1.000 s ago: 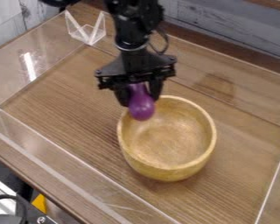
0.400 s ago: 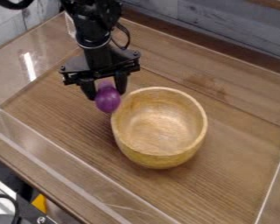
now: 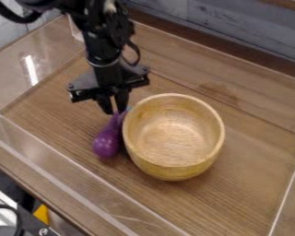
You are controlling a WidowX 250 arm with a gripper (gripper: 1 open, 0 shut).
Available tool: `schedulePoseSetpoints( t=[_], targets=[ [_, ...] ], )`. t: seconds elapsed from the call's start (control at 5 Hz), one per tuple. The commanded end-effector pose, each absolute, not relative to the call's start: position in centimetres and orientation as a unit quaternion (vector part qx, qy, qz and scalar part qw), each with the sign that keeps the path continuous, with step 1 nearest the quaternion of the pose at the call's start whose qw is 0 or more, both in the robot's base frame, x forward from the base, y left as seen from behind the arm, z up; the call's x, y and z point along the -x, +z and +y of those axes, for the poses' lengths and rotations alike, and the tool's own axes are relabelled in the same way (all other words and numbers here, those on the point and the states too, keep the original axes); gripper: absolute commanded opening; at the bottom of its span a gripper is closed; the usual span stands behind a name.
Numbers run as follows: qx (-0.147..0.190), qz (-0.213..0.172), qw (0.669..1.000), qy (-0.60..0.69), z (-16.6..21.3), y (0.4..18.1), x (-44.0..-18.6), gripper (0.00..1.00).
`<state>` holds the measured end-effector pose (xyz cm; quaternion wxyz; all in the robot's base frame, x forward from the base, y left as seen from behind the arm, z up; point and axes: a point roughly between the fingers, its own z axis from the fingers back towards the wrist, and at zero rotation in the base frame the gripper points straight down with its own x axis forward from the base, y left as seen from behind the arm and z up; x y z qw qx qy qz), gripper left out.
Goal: Remove the purple eggplant from inside the brown bowl and put it on the table
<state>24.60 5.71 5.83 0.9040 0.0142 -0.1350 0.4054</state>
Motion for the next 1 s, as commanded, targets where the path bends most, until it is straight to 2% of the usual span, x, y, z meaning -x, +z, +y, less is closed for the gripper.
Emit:
schedulePoseSetpoints(
  t=[0.0,0.2,0.8],
  targets=[
    [-0.014,-0.154,0.902,0.404,4.8,5.5,-24.7,0.0],
    [-0.016,-0.156,0.901,0.404,3.9,4.7,-24.3,0.0],
    [-0.027,-0.159,0.882,0.443,5.7,6.1,-24.8,0.0]
  ],
)
